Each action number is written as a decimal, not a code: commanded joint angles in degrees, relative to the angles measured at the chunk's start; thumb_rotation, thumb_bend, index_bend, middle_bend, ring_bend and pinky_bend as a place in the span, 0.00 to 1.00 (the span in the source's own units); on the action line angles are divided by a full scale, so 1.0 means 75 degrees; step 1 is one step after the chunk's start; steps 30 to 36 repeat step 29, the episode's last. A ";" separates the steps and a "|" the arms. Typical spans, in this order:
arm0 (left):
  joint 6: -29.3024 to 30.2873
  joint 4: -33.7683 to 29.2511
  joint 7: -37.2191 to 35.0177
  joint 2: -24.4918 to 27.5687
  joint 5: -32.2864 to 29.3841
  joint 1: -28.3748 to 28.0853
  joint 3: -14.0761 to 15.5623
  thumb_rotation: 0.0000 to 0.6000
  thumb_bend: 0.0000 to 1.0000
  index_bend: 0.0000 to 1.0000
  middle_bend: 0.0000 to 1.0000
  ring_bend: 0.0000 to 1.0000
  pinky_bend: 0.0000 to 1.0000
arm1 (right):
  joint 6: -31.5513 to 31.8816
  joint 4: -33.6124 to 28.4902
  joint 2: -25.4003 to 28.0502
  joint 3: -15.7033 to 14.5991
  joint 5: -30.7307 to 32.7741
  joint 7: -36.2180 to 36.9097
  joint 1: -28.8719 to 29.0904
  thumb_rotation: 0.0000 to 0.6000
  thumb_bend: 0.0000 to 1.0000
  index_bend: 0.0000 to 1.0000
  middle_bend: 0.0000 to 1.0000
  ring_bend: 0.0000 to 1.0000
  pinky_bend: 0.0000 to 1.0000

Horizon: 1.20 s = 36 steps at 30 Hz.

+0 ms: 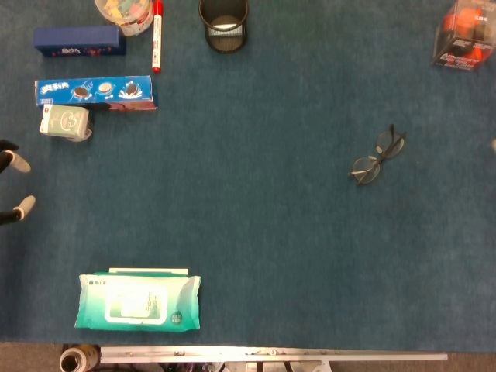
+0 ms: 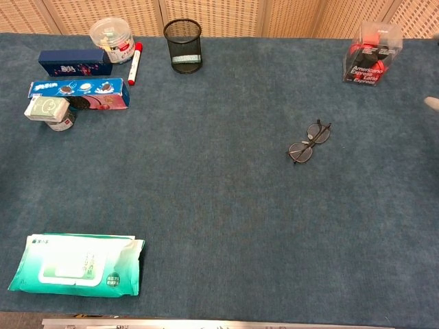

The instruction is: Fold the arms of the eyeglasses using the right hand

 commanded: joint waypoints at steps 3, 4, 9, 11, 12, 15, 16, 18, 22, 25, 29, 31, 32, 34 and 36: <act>0.0045 -0.0084 0.0058 0.0061 0.0004 -0.0019 -0.0021 1.00 0.18 0.43 0.29 0.26 0.46 | 0.0043 -0.1214 0.0641 0.0152 0.0667 -0.0803 -0.0747 1.00 0.13 0.28 0.32 0.18 0.34; 0.0059 -0.0107 0.0071 0.0078 0.0003 -0.0022 -0.0030 1.00 0.18 0.43 0.29 0.26 0.46 | 0.0054 -0.1375 0.0691 0.0168 0.0729 -0.0889 -0.0817 1.00 0.13 0.28 0.32 0.18 0.34; 0.0139 -0.0174 0.0064 0.0128 0.0018 -0.0034 -0.0061 1.00 0.18 0.44 0.29 0.26 0.46 | 0.0178 -0.1902 0.0797 0.0229 0.0893 -0.1093 -0.1156 1.00 0.13 0.28 0.32 0.18 0.34; 0.0157 -0.0158 0.0049 0.0116 0.0007 -0.0038 -0.0074 1.00 0.18 0.44 0.29 0.26 0.46 | 0.0192 -0.1964 0.0778 0.0248 0.0918 -0.1080 -0.1256 1.00 0.13 0.28 0.32 0.18 0.34; 0.0194 -0.0146 0.0042 0.0100 0.0010 -0.0033 -0.0085 1.00 0.18 0.44 0.29 0.26 0.46 | 0.0193 -0.1990 0.0770 0.0255 0.0922 -0.1077 -0.1291 1.00 0.13 0.28 0.32 0.18 0.34; 0.0314 -0.0100 -0.0025 0.0045 -0.0020 -0.0003 -0.0138 1.00 0.18 0.44 0.29 0.26 0.46 | 0.0190 -0.2049 0.0752 0.0283 0.0895 -0.1078 -0.1361 1.00 0.13 0.28 0.32 0.18 0.34; 0.0359 -0.0075 -0.0070 0.0027 -0.0027 0.0010 -0.0155 1.00 0.18 0.44 0.29 0.26 0.46 | 0.0190 -0.2061 0.0741 0.0295 0.0859 -0.1068 -0.1377 1.00 0.13 0.28 0.32 0.18 0.34; 0.0391 -0.0057 -0.0140 0.0023 -0.0038 0.0018 -0.0171 1.00 0.18 0.44 0.29 0.26 0.46 | 0.0165 -0.2068 0.0716 0.0314 0.0795 -0.1017 -0.1394 1.00 0.13 0.28 0.32 0.18 0.34; 0.0360 -0.0083 -0.0135 0.0057 -0.0052 -0.0015 -0.0187 1.00 0.18 0.44 0.29 0.26 0.46 | 0.0041 -0.2100 0.0725 0.0382 0.0757 -0.0903 -0.1399 1.00 0.13 0.28 0.32 0.18 0.34; 0.0369 -0.0118 -0.0095 0.0056 -0.0029 -0.0026 -0.0178 1.00 0.18 0.44 0.29 0.26 0.46 | -0.0014 -0.2074 0.0724 0.0434 0.0696 -0.0866 -0.1387 1.00 0.13 0.28 0.32 0.18 0.34; 0.0300 -0.0156 0.0002 0.0079 -0.0085 -0.0019 -0.0136 1.00 0.18 0.44 0.29 0.26 0.46 | -0.0242 -0.1935 0.0656 0.0484 0.0667 -0.0717 -0.1328 1.00 0.13 0.28 0.32 0.18 0.34; 0.0300 -0.0156 0.0002 0.0079 -0.0085 -0.0019 -0.0136 1.00 0.18 0.44 0.29 0.26 0.46 | -0.0242 -0.1935 0.0656 0.0484 0.0667 -0.0717 -0.1328 1.00 0.13 0.28 0.32 0.18 0.34; 0.0300 -0.0156 0.0002 0.0079 -0.0085 -0.0019 -0.0136 1.00 0.18 0.44 0.29 0.26 0.46 | -0.0242 -0.1935 0.0656 0.0484 0.0667 -0.0717 -0.1328 1.00 0.13 0.28 0.32 0.18 0.34; 0.0300 -0.0156 0.0002 0.0079 -0.0085 -0.0019 -0.0136 1.00 0.18 0.44 0.29 0.26 0.46 | -0.0242 -0.1935 0.0656 0.0484 0.0667 -0.0717 -0.1328 1.00 0.13 0.28 0.32 0.18 0.34; 0.0300 -0.0156 0.0002 0.0079 -0.0085 -0.0019 -0.0136 1.00 0.18 0.44 0.29 0.26 0.46 | -0.0242 -0.1935 0.0656 0.0484 0.0667 -0.0717 -0.1328 1.00 0.13 0.28 0.32 0.18 0.34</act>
